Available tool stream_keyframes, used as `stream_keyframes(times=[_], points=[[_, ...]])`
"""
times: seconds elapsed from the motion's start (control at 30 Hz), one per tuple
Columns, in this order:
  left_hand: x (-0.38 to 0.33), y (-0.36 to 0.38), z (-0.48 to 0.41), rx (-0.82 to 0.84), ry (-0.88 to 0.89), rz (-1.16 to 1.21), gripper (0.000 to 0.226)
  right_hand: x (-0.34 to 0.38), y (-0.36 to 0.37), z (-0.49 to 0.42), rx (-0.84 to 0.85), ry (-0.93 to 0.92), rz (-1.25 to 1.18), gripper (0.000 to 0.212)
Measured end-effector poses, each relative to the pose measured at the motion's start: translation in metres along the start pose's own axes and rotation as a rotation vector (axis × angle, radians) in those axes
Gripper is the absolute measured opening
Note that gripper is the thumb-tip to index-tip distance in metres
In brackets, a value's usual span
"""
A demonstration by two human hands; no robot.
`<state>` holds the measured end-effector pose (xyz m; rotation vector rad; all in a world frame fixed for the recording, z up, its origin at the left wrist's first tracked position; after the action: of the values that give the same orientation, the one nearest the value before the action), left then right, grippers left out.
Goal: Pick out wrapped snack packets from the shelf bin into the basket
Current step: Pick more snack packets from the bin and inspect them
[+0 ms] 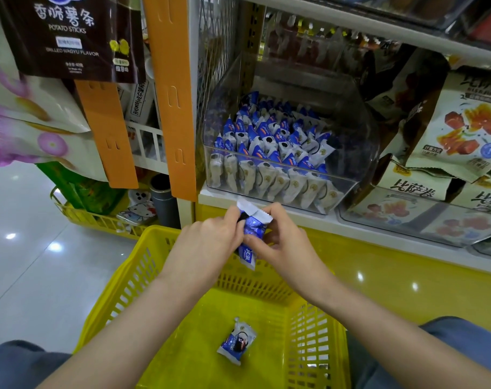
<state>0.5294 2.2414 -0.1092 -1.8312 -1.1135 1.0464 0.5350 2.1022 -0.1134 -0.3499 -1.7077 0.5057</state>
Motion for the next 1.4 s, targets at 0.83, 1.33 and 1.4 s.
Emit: stream_keyframes(times=[0.83, 1.33, 1.4], points=[[-0.008, 0.012, -0.003, 0.168, -0.536, 1.213, 0.037, 0.005, -0.001, -0.003, -0.018, -0.227, 0.121, 0.044], [-0.001, 0.005, -0.013, 0.029, -0.801, 1.294, 0.037, 0.013, -0.006, -0.011, 0.024, 0.123, -0.275, 0.028], [-0.003, 0.004, -0.015, 0.081, -0.855, 1.382, 0.046, 0.014, -0.01, -0.011, -0.007, 0.072, -0.176, 0.029]])
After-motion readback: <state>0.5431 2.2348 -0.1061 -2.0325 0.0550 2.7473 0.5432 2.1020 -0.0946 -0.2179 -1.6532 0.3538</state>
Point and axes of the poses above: each hand's wrist, its own z-axis away from the middle knuckle, its own y-axis out of the palm, x = y × z, the point moved 2 cm from there along -z, towards the middle knuckle, and after that the axes turned 8 degrees about -x, right-handed, at the moved point
